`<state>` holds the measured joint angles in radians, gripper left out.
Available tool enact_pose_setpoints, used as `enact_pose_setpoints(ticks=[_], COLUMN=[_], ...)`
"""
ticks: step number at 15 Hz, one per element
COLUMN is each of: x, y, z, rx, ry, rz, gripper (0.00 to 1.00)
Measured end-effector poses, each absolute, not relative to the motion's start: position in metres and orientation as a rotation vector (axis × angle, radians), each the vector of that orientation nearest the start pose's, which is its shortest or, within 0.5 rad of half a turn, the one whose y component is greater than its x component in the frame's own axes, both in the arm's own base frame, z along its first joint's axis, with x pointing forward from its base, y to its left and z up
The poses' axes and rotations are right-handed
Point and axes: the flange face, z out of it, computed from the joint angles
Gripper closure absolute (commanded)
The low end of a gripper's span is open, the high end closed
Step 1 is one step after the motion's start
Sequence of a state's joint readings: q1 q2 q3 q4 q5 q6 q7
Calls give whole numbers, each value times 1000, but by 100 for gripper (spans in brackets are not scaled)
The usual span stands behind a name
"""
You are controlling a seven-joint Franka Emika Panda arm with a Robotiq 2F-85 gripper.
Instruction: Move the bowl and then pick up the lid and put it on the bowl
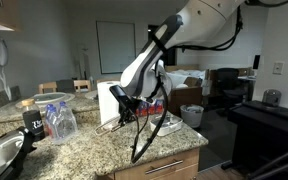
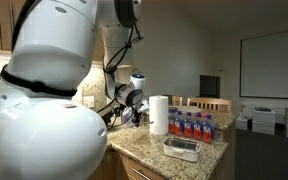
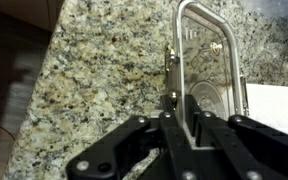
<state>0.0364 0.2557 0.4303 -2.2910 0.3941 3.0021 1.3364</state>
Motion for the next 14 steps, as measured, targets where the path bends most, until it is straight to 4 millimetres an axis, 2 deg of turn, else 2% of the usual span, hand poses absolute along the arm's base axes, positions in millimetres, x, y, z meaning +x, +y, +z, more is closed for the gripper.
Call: enact_pose_setpoints(ticks=[9, 10, 14], x=[530, 530, 528], y=[147, 141, 133], z=[314, 317, 324], rx=[-2201, -2200, -2194], ry=[1480, 1486, 1499], rz=[-18, -22, -44], gripper=[92, 83, 83])
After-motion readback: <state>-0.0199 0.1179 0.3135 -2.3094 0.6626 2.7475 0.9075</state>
